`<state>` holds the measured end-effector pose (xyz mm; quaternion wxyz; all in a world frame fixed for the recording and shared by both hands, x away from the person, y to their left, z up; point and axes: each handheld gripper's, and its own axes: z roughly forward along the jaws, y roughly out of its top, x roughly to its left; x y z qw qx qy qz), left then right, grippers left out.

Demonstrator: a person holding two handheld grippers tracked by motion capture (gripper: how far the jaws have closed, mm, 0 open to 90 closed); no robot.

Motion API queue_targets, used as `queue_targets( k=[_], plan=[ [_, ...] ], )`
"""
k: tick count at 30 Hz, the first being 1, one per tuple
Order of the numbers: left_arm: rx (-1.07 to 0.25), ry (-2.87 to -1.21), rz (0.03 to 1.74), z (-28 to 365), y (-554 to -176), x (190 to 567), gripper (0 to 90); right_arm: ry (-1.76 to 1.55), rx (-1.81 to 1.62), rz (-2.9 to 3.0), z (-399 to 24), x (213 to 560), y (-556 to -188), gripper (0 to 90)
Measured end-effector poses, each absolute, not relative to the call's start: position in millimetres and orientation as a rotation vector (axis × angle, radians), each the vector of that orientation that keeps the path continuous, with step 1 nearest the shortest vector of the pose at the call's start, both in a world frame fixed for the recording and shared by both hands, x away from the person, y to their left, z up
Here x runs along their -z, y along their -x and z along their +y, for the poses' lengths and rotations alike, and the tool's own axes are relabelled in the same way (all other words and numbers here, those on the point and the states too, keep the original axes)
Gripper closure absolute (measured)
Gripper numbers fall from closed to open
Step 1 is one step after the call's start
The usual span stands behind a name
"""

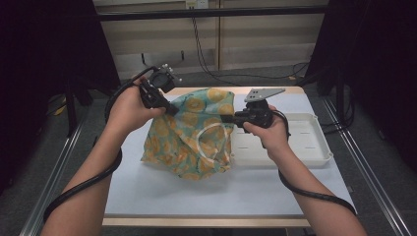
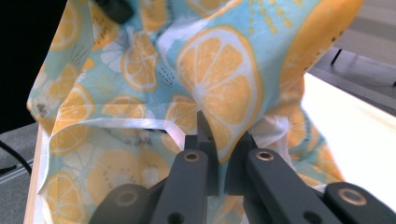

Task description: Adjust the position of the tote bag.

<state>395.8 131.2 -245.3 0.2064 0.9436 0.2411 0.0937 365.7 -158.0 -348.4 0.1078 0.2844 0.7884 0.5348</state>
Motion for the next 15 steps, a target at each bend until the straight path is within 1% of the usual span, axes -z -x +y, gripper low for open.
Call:
queue_targets(
  k=[2, 5, 7, 15],
  plan=[
    [-0.261, -2.632, 0.676, 134.1, -395.3, 241.2, 82.5, -0.834, -1.587, 2.318, -161.4, 344.2, -366.3, 89.7],
    [-0.235, -2.630, 0.684, 137.5, -395.6, 238.5, 85.1, -0.821, -1.598, 2.317, -162.8, 336.9, -366.0, 89.9],
    [-0.240, -2.615, 0.695, 138.1, -394.5, 238.3, 85.8, -0.813, -1.593, 2.319, -161.9, 331.5, -366.0, 89.9],
    [-0.216, -2.607, 0.696, 146.3, -391.7, 224.4, 86.4, -0.782, -1.612, 2.323, -161.1, 310.6, -365.3, 88.6]
  ],
)
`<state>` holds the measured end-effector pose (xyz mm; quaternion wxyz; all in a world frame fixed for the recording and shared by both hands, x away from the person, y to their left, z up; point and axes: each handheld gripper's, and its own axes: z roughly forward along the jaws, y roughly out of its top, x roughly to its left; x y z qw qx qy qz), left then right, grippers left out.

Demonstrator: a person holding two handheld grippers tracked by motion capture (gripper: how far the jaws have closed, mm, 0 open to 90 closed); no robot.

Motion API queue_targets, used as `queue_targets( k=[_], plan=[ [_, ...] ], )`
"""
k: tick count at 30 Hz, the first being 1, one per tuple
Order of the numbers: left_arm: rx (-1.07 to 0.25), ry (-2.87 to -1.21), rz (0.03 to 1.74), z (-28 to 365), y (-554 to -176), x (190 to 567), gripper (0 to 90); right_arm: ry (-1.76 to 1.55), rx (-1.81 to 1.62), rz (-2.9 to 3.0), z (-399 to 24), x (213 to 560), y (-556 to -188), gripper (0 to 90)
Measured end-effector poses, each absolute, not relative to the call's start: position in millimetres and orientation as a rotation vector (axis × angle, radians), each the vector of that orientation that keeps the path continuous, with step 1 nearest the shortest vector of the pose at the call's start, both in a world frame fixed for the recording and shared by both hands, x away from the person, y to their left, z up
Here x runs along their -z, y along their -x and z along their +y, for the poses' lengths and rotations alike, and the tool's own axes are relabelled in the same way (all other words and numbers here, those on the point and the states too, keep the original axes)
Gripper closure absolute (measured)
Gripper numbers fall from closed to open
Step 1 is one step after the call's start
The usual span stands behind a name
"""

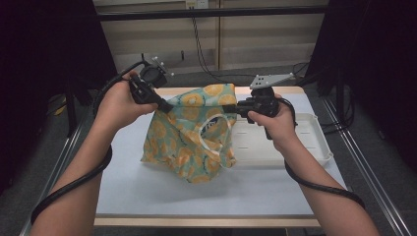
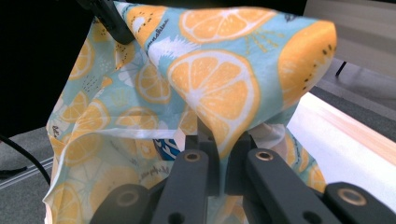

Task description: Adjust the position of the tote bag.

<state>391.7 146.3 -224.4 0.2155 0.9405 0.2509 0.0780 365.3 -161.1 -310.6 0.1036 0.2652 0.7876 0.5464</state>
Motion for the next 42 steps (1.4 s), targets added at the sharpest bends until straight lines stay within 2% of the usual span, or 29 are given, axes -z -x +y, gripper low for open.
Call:
queue_targets(
  k=[5, 14, 20, 25, 32, 33, 42],
  plan=[
    [-0.237, -2.601, 0.703, 154.1, -390.7, 216.6, 87.4, -0.780, -1.621, 2.324, -158.7, 301.3, -365.3, 86.6],
    [-0.253, -2.557, 0.775, 167.5, -395.1, 206.8, 89.7, -0.773, -1.610, 2.333, -160.4, 288.4, -367.3, 75.0],
    [-0.259, -2.519, 0.835, 176.8, -401.9, 209.0, 90.0, -0.750, -1.601, 2.352, -159.6, 288.2, -366.4, 76.7],
    [-0.280, -2.480, 0.859, 180.1, -407.9, 209.2, 90.0, -0.752, -1.606, 2.356, -158.1, 285.2, -365.9, 73.6],
    [-0.279, -2.405, 0.902, 184.5, -417.5, 213.4, 89.5, -0.780, -1.573, 2.348, -159.9, 286.3, -366.8, 59.2],
    [-0.300, -2.387, 0.919, 182.5, -416.9, 216.0, 89.1, -0.782, -1.568, 2.351, -160.9, 287.6, -367.2, 59.4],
    [-0.338, -2.401, 0.918, 173.5, -419.5, 230.9, 87.6, -0.740, -1.485, 2.377, -167.1, 295.2, -357.4, 45.4]
  ],
)
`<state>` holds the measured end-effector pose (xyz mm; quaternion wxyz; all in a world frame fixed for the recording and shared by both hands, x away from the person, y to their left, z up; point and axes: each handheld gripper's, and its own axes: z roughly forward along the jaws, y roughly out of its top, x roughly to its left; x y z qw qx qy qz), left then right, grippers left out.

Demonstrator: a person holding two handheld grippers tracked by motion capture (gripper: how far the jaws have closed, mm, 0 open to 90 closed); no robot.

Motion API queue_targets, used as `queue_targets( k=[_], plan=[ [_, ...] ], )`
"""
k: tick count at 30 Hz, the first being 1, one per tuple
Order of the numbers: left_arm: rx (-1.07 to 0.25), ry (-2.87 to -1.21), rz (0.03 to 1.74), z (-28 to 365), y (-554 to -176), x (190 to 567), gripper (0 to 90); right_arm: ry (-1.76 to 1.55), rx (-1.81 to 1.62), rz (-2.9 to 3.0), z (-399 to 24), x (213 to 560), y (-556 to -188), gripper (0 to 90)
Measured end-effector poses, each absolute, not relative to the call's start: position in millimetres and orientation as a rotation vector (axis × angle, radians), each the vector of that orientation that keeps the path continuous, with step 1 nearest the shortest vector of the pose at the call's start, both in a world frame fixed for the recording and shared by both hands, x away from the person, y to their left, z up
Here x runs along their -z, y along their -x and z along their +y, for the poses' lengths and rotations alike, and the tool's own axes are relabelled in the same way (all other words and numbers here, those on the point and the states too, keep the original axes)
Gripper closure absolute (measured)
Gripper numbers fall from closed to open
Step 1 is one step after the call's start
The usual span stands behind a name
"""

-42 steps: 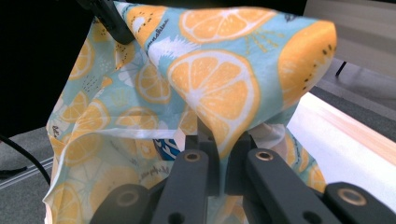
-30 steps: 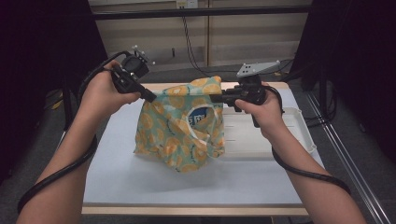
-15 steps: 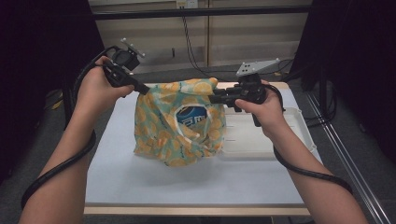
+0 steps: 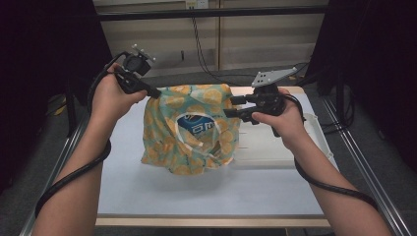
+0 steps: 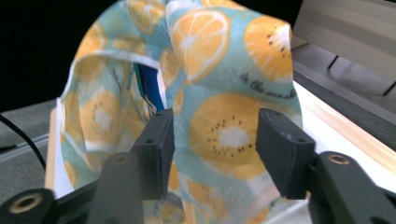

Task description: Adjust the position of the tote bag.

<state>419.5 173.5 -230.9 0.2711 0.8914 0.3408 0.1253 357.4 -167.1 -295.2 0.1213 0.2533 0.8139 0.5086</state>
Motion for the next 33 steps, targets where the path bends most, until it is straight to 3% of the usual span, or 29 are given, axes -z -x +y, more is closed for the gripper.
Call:
queue_targets(
  k=[6, 17, 19, 21, 25, 29, 33],
  plan=[
    [-0.337, -2.393, 0.947, 172.5, -424.9, 243.7, 87.2, -0.742, -1.465, 2.380, -175.6, 303.3, -352.4, 47.6],
    [-0.287, -2.396, 0.938, 171.6, -421.7, 244.7, 76.6, -0.734, -1.476, 2.380, -159.6, 316.8, -364.0, 46.5],
    [-0.274, -2.396, 0.936, 172.7, -420.2, 244.2, 74.8, -0.744, -1.471, 2.388, -155.0, 318.8, -367.0, 52.7],
    [-0.280, -2.388, 0.931, 173.5, -417.6, 243.2, 68.1, -0.745, -1.443, 2.395, -152.1, 319.9, -367.4, 69.5],
    [-0.201, -2.343, 0.902, 178.0, -412.0, 235.8, 56.3, -0.685, -1.421, 2.432, -151.2, 316.3, -363.2, 90.0],
    [-0.264, -2.334, 0.876, 177.7, -404.9, 224.8, 48.7, -0.669, -1.411, 2.450, -149.1, 309.7, -361.5, 90.0],
    [-0.260, -2.328, 0.829, 173.6, -396.2, 215.0, 47.0, -0.652, -1.413, 2.441, -146.9, 303.2, -358.4, 90.0]
  ],
)
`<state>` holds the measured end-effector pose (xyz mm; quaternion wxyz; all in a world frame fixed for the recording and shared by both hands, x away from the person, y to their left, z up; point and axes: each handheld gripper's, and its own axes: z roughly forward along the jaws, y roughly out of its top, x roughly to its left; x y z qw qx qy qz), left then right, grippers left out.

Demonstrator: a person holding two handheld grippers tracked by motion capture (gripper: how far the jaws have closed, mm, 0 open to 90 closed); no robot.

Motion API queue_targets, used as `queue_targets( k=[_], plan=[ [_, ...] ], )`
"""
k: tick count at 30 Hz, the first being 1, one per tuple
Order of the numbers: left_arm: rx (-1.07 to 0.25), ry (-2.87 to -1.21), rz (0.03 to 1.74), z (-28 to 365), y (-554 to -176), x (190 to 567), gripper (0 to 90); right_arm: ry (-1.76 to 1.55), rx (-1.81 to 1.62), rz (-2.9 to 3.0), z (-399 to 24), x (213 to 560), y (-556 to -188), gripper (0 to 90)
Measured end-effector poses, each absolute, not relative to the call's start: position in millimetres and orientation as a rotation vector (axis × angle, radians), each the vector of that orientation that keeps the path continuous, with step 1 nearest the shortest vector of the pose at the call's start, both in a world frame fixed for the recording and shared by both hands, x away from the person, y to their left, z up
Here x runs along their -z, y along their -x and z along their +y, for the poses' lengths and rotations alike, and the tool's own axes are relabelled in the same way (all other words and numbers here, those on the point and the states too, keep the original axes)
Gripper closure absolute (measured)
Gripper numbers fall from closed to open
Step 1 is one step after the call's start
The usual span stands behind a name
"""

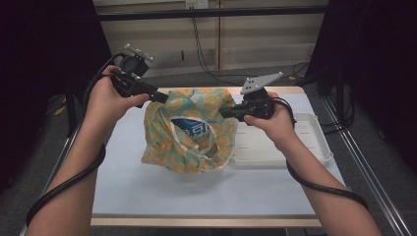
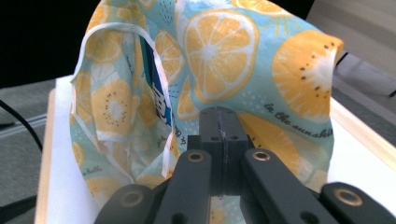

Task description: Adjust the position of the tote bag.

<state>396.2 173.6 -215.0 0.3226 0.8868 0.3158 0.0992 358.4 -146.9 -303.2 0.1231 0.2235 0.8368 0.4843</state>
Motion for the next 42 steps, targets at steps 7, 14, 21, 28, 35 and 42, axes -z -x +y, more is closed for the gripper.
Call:
queue_targets(
  k=[7, 14, 21, 28, 35, 42],
  plan=[
    [-0.257, -2.410, 0.639, 157.8, -382.9, 215.5, 44.0, -0.705, -1.430, 2.425, -159.0, 310.1, -355.4, 80.4],
    [-0.300, -2.476, 0.629, 148.5, -386.8, 228.0, 68.4, -0.730, -1.388, 2.440, -174.8, 325.1, -349.8, 63.5],
    [-0.306, -2.510, 0.648, 146.2, -388.0, 221.9, 88.5, -0.749, -1.376, 2.468, -172.4, 337.0, -350.3, 54.9],
    [-0.348, -2.480, 0.671, 148.9, -384.9, 208.2, 90.0, -0.743, -1.376, 2.520, -156.7, 351.9, -350.3, 54.5],
    [-0.372, -2.422, 0.694, 154.0, -388.4, 197.5, 90.0, -0.709, -1.363, 2.549, -151.2, 353.7, -349.0, 55.7],
    [-0.335, -2.389, 0.725, 158.8, -395.9, 201.7, 90.0, -0.634, -1.379, 2.598, -149.6, 353.0, -345.6, 78.2]
  ],
)
